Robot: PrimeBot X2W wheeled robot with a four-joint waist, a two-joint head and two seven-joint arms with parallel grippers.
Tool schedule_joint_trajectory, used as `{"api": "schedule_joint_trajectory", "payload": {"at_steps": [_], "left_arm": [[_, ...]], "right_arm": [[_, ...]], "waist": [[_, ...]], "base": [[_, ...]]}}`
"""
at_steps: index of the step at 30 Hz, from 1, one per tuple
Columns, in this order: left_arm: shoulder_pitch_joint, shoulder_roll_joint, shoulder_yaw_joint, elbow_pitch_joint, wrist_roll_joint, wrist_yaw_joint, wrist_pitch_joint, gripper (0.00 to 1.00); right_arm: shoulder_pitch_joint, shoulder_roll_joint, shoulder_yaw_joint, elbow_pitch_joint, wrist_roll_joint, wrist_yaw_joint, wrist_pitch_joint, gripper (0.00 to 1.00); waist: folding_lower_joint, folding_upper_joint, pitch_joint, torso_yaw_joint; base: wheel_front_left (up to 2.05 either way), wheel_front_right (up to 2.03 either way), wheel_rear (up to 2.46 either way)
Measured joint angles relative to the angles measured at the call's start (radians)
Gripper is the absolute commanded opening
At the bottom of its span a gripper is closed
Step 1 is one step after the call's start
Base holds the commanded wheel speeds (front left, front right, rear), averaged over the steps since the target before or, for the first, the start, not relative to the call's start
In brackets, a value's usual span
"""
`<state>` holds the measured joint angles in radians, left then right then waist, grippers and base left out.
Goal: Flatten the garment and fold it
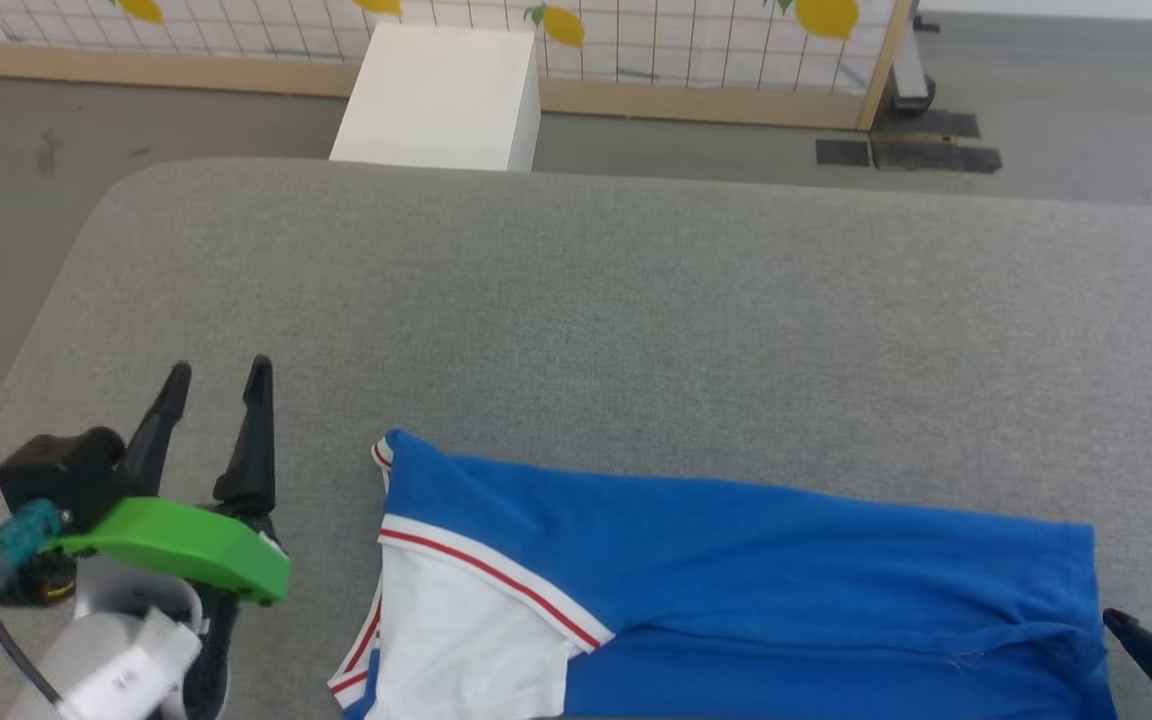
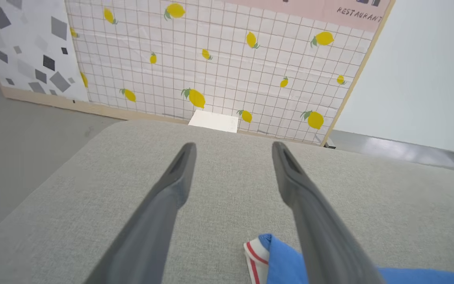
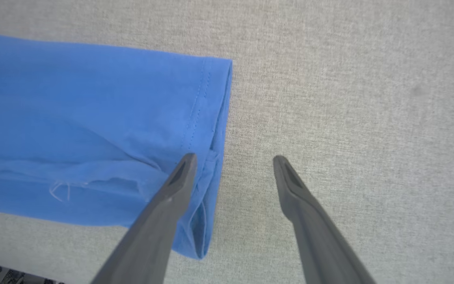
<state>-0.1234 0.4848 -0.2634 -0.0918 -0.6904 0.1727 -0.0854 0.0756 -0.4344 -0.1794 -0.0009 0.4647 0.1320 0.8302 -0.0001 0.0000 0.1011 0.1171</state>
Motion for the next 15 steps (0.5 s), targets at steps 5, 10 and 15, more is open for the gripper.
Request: {"api": "schedule_joint_trajectory", "payload": {"at_steps": [5,10,15], "left_arm": [[-0.051,-0.042,-0.022,0.07,0.126,-0.023,-0.157,1.0],[-0.089,-0.119,0.008,0.078,0.231,-0.044,-0.169,1.0],[-0.092,-0.172,0.054,0.084,0.298,-0.088,-0.172,1.0]], "right_arm": [[-0.004,-0.027,0.033,0.045,0.033,0.0,-0.008,1.0],[-0.014,-0.029,0.073,0.079,0.057,0.0,-0.028,1.0],[-0.049,-0.038,0.138,0.082,0.08,0.0,-0.034,1.0]], "waist": [[0.0,0.0,0.037,0.01],[0.0,0.0,0.066,0.022],[0.0,0.0,0.083,0.024]], "base": [[0.0,0.0,0.0],[0.0,0.0,0.0],[0.0,0.0,0.0]]}}
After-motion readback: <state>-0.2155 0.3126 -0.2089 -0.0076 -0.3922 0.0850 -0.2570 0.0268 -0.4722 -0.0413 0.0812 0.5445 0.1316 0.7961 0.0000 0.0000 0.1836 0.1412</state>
